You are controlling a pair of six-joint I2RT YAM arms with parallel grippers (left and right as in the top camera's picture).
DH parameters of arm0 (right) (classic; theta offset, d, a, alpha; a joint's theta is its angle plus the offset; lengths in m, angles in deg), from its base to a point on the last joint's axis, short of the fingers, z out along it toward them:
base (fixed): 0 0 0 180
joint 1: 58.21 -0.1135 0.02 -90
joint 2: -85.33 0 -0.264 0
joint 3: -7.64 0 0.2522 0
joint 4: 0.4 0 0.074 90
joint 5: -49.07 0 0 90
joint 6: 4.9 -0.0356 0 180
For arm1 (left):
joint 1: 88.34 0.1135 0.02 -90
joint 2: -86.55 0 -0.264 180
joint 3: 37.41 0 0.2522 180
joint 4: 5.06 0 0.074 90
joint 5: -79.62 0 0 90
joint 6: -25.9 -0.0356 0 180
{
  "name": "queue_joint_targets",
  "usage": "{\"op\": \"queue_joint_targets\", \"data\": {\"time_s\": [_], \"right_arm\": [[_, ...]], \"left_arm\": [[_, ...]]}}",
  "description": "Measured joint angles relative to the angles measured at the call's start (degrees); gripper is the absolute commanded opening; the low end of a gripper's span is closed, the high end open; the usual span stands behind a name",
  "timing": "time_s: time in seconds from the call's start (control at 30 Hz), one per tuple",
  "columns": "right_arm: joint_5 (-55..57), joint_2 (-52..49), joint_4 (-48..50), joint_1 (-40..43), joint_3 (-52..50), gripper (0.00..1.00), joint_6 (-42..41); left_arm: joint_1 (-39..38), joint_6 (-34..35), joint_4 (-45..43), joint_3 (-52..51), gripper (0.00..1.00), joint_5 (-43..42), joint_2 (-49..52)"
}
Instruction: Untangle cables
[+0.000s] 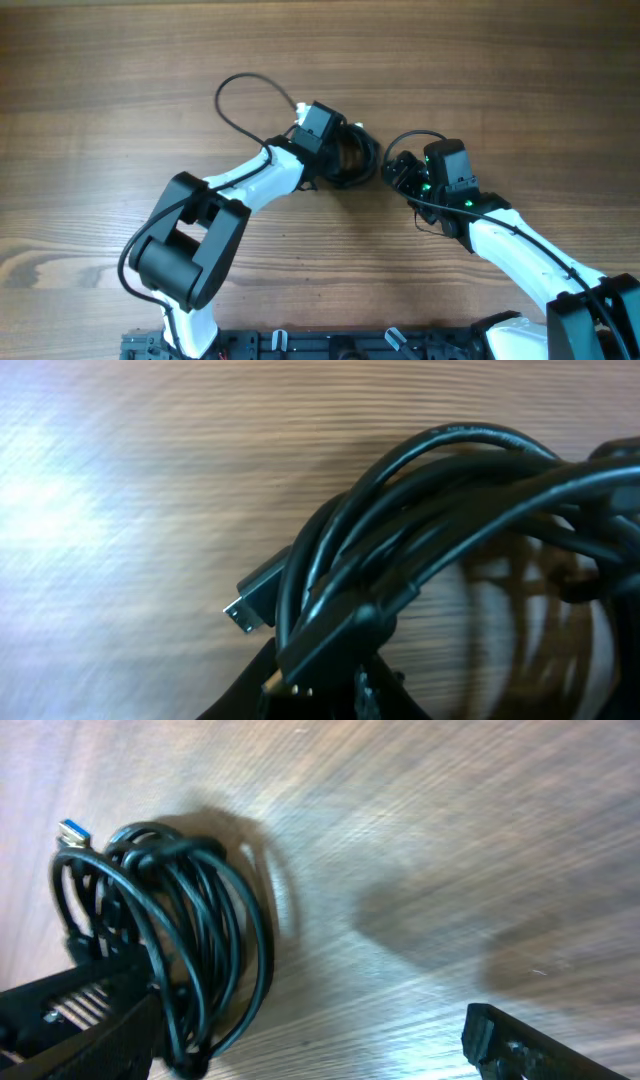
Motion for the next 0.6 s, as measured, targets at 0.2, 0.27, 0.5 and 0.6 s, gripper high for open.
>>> {"op": "queue_joint_targets", "data": {"time_s": [0.2, 0.27, 0.5, 0.6], "right_arm": [[-2.84, 0.0, 1.22, -0.63, 0.0, 1.0, 4.28], [-3.21, 0.0, 1.33, -0.63, 0.0, 1.0, 4.7], [-7.04, 0.0, 2.67, -0.66, 0.0, 0.9, 7.58], [-7.87, 0.0, 2.71, -1.73, 0.0, 0.84, 8.2]], "left_arm": [[2.75, 10.14, 2.73, 0.28, 0.77, -9.75, -1.46], [3.17, 10.03, 4.7, 0.31, 0.86, -11.91, -2.78], [3.23, 0.63, 4.15, 0.76, 0.66, -12.63, -10.45], [3.23, -4.72, 2.32, 0.9, 0.6, -11.3, -10.29]]}}
